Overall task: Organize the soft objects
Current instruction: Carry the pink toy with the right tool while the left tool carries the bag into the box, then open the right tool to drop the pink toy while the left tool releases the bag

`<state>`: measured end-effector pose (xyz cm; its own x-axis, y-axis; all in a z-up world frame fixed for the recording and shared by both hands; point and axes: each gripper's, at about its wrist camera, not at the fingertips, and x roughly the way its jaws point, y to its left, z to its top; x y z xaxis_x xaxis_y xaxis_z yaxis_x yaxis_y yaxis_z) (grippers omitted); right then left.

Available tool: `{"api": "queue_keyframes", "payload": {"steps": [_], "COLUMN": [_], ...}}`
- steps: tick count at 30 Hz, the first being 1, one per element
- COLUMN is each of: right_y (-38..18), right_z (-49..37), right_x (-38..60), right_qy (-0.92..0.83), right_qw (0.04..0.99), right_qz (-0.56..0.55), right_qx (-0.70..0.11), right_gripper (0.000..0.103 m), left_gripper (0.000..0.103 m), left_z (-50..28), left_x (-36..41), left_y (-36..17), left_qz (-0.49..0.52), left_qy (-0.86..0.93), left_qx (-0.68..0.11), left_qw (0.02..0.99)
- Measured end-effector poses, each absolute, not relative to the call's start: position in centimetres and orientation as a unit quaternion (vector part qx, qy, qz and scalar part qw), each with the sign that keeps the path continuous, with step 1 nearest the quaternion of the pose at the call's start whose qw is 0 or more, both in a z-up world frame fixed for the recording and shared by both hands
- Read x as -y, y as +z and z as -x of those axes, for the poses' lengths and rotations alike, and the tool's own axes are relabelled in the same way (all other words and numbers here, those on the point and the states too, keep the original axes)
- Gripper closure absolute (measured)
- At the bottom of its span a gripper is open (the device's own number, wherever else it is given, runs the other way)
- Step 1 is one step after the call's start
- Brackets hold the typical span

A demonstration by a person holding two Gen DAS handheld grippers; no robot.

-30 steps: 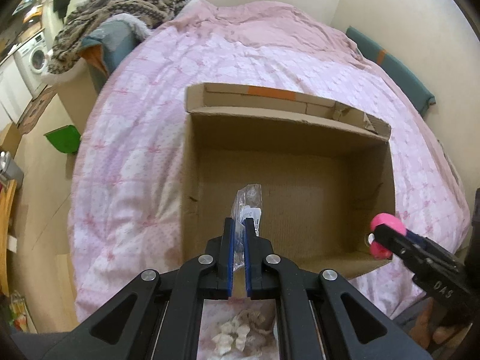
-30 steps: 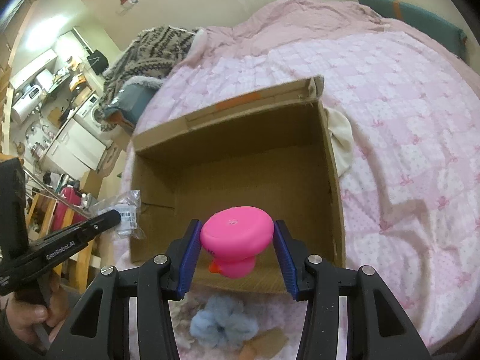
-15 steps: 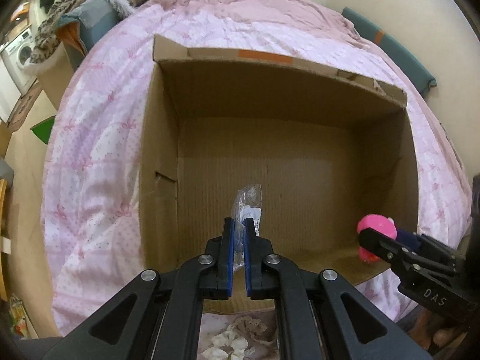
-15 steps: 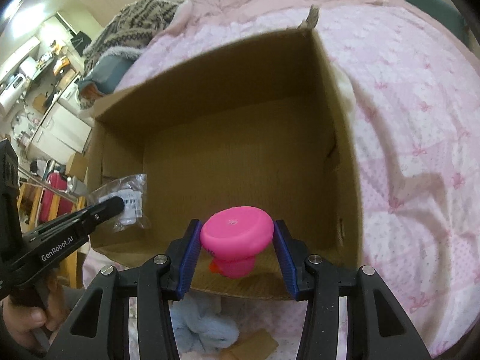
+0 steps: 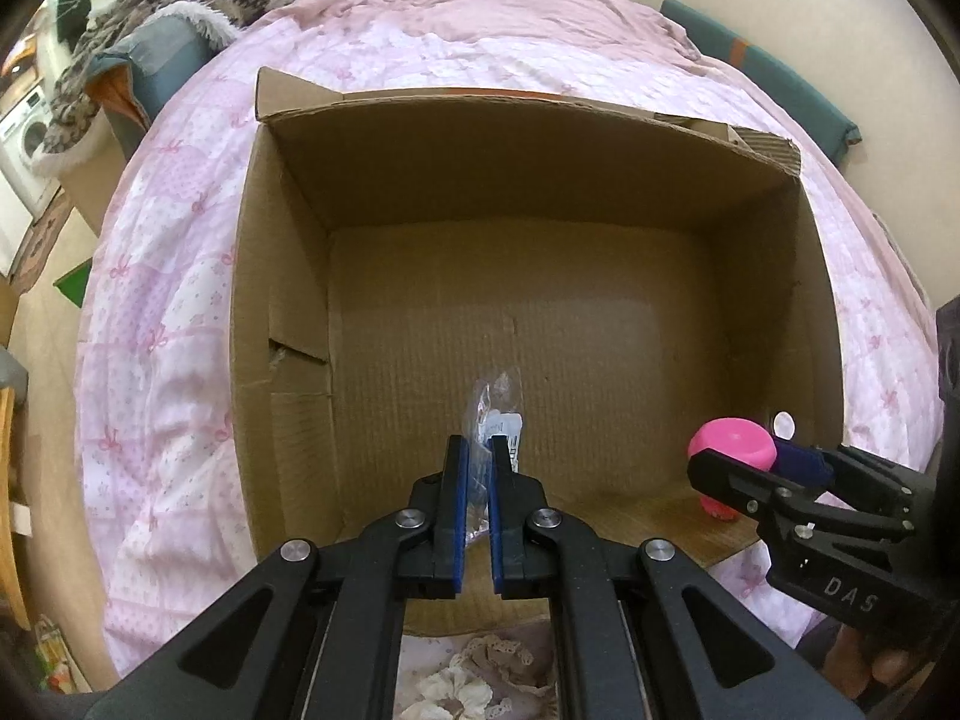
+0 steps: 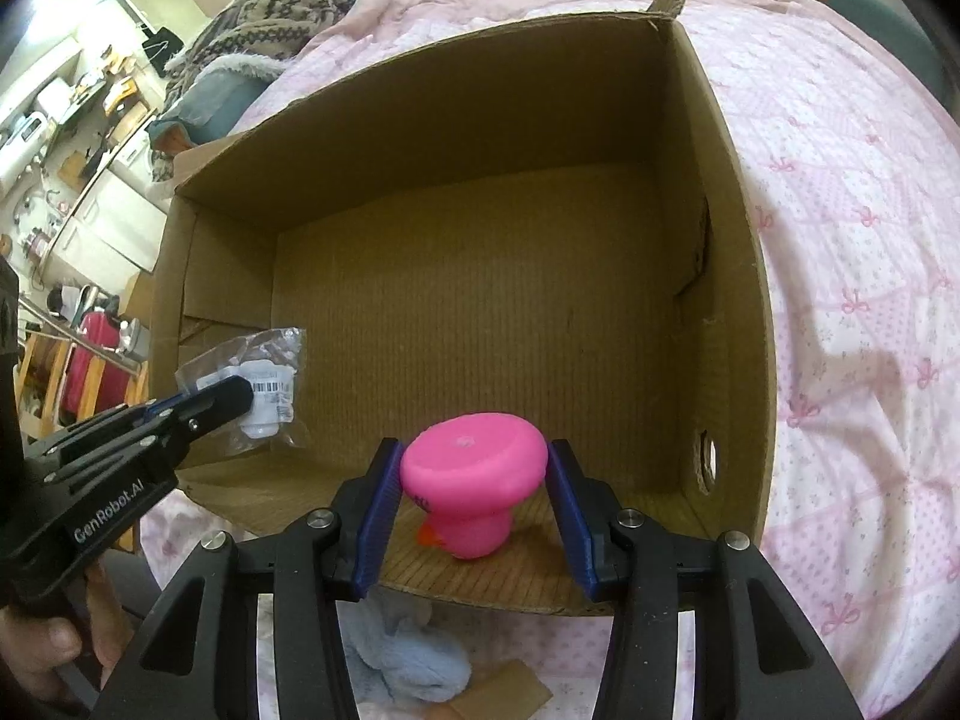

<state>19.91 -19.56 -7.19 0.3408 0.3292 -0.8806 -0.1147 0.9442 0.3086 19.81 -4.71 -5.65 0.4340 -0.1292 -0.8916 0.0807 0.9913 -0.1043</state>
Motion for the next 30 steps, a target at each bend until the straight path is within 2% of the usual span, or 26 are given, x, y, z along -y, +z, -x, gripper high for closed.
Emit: {"api": "queue_keyframes", "payload": {"steps": [20, 25, 30], "right_y": [-6.8, -6.4, -5.8], "right_z": [-19.9, -20.0, -20.0], "right_x": [19.5, 20.2, 21.0], "right_qy": [0.141, 0.138, 0.139], "right_qw": [0.817, 0.821, 0.826], "right_qz": [-0.104, -0.123, -0.149], "right_qx": [-0.550, -0.540, -0.525], "right_gripper": [0.052, 0.036, 0.028], "left_gripper": [0.097, 0.097, 0.095], "left_z": [-19.8, -19.8, -19.7], "left_x": [4.6, 4.7, 4.6], "left_y": [-5.4, -5.1, -4.7], "left_qz": [0.029, 0.024, 0.025], "left_qy": [-0.052, -0.058, -0.056], "left_qx": [-0.525, -0.525, -0.521], "left_qw": [0.849, 0.849, 0.851]}}
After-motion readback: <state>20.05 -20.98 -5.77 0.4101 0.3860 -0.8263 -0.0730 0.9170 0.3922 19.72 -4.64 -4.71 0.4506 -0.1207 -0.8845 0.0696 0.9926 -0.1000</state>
